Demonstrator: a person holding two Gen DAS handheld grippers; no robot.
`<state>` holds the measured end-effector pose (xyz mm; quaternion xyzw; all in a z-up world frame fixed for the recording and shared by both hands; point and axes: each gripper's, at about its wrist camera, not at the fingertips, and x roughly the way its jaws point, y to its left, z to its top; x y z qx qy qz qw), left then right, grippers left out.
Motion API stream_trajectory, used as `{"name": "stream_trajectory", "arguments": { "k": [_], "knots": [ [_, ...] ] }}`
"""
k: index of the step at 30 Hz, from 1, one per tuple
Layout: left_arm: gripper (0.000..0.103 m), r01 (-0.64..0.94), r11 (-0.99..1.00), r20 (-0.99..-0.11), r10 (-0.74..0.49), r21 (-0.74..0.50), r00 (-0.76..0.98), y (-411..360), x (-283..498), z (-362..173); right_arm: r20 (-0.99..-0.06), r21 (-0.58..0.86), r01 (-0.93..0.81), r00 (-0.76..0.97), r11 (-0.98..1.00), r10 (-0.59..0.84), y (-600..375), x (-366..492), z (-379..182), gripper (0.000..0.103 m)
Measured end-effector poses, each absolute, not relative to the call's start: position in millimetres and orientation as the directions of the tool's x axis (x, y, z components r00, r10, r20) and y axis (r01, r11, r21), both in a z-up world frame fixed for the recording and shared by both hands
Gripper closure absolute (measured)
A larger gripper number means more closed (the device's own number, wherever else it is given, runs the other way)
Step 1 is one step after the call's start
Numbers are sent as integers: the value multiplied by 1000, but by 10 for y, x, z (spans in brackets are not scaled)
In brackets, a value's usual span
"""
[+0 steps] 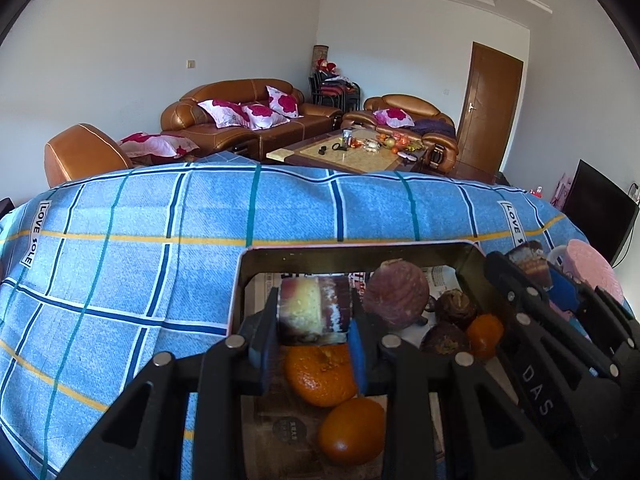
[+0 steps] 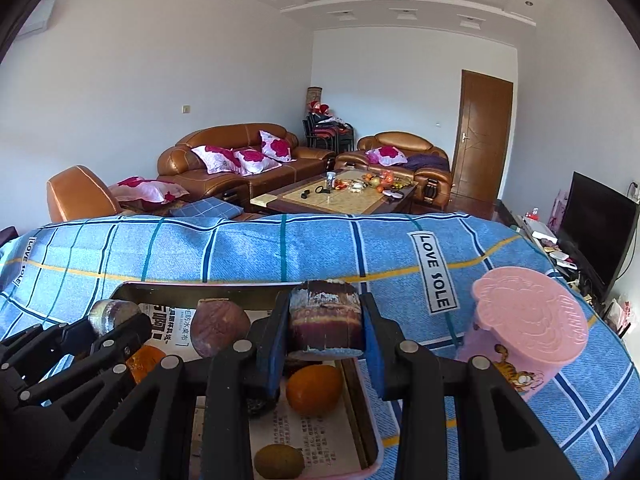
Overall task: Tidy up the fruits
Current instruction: 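Lower both containers into the tin box, then open both tools and lift them out of the tin box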
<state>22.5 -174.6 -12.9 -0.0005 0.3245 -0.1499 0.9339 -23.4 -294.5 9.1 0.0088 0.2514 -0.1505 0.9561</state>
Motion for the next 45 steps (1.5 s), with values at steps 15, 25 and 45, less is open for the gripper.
{"name": "stream_trajectory", "arguments": {
  "k": [15,25,45],
  "knots": [
    [72,269,954,-646,-291,-136,706,-1780,373,-194,-613,84,78,790,993,-10,-2947,67,-112,67],
    [53,278,950,-624,-305,-144,719,-1703,320,-162,-569,176,74,821,982,41,-3059,-59,-82,59],
    [0,254,967,-463,-237,-28,854,-1633,-58,64,-338,135,282,914,950,-223,-3178,-706,167,24]
  ]
}}
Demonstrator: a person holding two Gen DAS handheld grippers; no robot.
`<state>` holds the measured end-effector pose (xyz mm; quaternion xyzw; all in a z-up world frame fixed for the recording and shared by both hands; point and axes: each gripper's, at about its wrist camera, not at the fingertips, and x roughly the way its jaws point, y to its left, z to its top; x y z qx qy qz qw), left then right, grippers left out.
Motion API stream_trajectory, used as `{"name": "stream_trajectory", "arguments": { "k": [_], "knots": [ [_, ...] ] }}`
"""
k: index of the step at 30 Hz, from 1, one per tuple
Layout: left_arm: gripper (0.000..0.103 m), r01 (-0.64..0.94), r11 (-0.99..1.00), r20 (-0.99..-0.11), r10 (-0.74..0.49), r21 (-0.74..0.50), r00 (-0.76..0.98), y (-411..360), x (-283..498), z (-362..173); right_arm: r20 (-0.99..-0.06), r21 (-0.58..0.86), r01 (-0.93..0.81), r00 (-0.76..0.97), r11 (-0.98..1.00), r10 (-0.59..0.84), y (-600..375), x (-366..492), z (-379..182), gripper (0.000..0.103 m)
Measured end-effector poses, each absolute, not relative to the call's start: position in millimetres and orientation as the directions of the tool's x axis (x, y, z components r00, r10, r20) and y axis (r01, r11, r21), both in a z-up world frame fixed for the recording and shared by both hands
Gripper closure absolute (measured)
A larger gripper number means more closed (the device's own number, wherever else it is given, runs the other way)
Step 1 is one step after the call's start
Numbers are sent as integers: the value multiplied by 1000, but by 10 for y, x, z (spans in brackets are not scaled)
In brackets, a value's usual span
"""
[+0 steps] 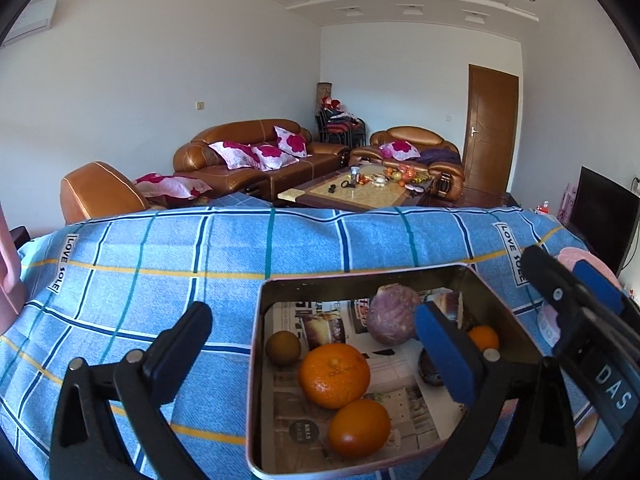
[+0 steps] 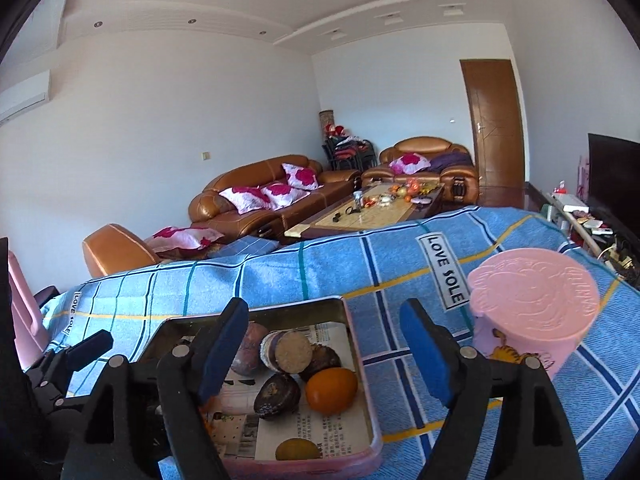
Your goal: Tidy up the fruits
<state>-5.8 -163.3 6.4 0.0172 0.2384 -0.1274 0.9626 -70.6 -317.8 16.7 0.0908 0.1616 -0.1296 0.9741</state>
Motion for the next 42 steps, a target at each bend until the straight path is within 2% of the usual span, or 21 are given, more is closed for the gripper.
{"name": "stream_trajectory", "arguments": {
  "k": [4,11,30,42],
  "knots": [
    [0,227,974,-419,-212,-14,883,-1564,-129,101,-245,112,312,929,944,-278,-3149,-866,231,22],
    [0,197,980,-354,-180,13,918,-1492,-307,140,-173,72,346,928,935,-330,-3014,-1020,294,19],
    [0,196,980,-288,-183,17,940,-1369,-745,179,-66,26,373,926,927,-371,-2739,-1469,332,19],
    [0,184,983,-292,-171,16,941,-1347,-795,181,-50,31,398,917,917,-397,-2713,-1551,334,14]
  ]
}}
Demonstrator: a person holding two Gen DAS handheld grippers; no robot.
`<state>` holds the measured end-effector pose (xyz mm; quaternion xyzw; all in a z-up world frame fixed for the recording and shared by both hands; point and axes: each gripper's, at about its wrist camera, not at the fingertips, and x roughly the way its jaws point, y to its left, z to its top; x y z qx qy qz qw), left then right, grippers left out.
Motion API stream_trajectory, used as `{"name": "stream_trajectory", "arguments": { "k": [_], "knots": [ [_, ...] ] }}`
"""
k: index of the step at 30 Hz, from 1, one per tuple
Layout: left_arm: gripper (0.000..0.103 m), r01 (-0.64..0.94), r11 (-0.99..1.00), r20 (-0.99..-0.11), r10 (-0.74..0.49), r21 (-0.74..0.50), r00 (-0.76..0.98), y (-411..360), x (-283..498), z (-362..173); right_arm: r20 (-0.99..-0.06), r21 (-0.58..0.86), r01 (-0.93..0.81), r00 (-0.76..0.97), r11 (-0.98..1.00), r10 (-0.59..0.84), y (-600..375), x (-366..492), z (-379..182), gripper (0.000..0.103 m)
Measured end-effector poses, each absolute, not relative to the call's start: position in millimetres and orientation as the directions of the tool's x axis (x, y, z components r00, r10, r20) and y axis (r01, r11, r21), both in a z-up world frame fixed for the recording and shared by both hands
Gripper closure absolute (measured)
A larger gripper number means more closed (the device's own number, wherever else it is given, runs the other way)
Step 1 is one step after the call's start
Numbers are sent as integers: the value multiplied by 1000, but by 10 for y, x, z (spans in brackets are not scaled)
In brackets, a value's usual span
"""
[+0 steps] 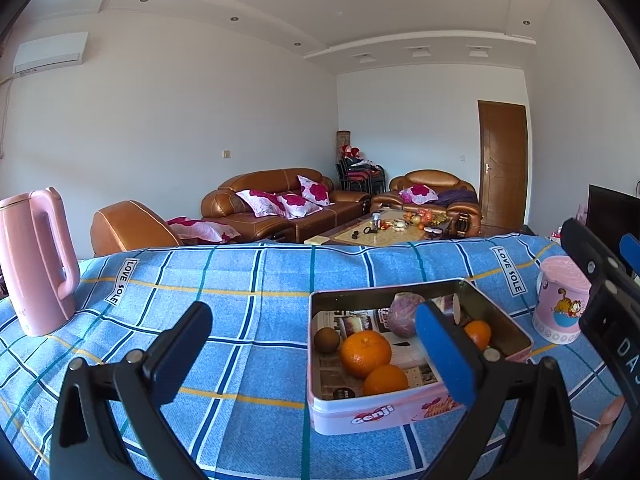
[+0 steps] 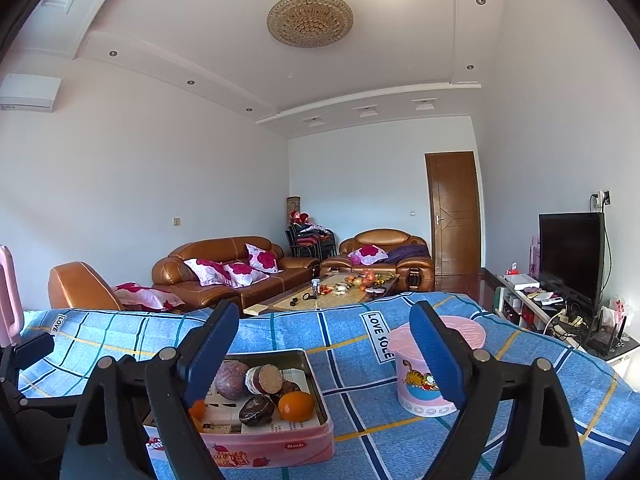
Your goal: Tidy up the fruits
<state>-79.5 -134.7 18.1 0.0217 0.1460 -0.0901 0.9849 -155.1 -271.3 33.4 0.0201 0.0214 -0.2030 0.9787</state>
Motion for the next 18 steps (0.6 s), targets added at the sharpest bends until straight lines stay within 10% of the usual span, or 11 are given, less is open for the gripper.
{"name": "stream_trajectory", "arguments": {
  "k": [18],
  "knots": [
    [0,182,983,-295,-168,22,941,-1352,-787,168,-67,39,409,912,912,-406,-2752,-1532,355,14]
  ]
}}
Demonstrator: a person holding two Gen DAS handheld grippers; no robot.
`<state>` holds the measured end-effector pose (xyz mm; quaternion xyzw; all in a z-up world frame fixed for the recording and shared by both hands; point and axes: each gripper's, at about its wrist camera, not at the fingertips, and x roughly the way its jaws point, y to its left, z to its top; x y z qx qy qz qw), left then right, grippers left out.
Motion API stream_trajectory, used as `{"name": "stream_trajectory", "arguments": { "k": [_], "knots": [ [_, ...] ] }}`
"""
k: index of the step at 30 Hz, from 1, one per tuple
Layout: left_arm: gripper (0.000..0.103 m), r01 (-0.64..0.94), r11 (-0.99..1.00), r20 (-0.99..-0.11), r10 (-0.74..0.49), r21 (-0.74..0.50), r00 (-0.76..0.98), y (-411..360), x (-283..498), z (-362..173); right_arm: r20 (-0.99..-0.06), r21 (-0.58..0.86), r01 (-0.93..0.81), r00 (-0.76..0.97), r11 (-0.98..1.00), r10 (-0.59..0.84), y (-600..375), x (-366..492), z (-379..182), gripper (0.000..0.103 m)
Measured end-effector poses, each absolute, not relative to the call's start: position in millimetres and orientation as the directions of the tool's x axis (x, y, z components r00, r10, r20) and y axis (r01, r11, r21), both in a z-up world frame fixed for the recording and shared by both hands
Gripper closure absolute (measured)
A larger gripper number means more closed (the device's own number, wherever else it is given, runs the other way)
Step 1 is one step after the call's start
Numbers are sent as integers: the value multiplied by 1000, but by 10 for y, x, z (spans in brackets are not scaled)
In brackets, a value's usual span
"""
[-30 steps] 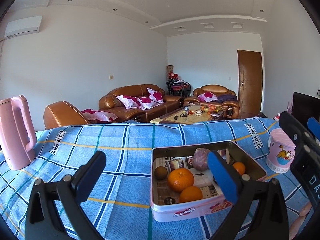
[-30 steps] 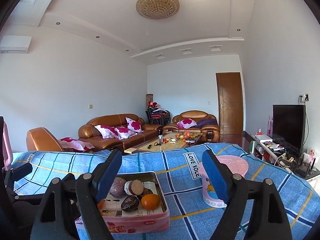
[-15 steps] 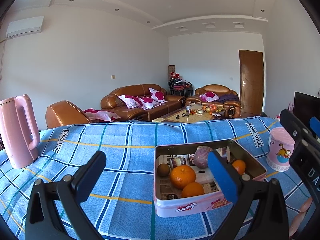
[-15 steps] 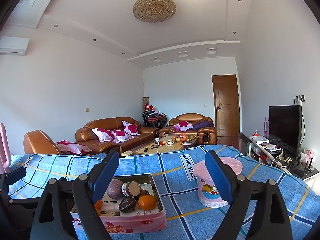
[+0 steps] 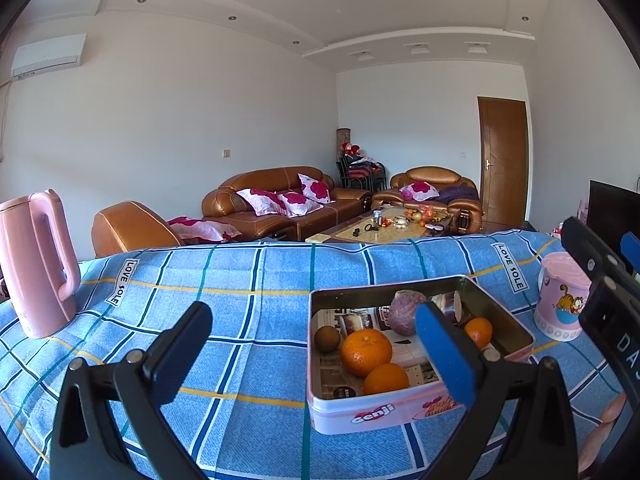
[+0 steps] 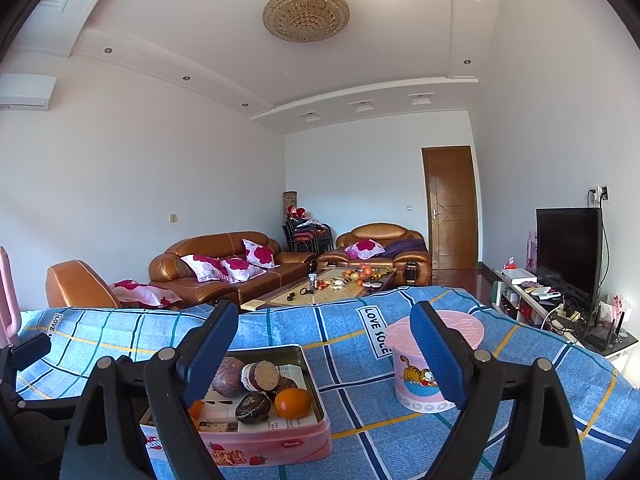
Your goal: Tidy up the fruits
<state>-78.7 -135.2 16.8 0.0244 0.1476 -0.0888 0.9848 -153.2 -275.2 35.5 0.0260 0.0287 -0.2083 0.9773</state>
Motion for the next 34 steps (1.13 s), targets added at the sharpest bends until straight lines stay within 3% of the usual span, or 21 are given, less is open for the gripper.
{"name": "stream_trajectory", "arguments": {
  "k": [34],
  "knots": [
    [0,203,979,-335,-187,16,924,-1356,-721,142,-87,41,424,904,905,-420,-2778,-1540,369,14]
  ]
}}
